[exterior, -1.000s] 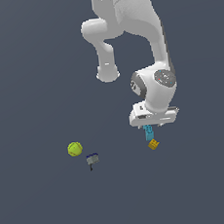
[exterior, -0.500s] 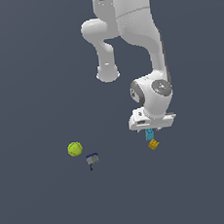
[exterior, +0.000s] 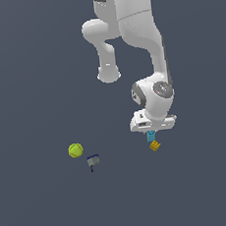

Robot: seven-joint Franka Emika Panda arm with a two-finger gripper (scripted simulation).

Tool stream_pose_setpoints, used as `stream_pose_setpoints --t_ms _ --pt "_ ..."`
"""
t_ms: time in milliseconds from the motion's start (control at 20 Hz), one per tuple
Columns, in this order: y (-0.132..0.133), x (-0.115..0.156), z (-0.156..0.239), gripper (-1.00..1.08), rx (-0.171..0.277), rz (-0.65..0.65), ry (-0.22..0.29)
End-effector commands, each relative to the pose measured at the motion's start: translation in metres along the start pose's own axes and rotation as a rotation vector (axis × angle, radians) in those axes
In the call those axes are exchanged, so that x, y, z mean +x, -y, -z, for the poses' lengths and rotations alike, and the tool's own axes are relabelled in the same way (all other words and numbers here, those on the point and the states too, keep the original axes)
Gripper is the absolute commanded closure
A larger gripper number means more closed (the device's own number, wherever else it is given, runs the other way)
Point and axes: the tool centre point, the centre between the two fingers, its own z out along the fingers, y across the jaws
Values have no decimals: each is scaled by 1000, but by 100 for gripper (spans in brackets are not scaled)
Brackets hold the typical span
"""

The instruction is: Pick up a designated object from a clutter of objects.

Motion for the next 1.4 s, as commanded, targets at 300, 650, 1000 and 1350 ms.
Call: stream_pose_setpoints --t_ms 300,650,1000,1350 --pt "-2 0 2 108 0 0 0" --pt "-19 3 24 108 0 0 0" --pt "-57 9 72 108 0 0 0" --pt "-109 19 141 108 2 1 0"
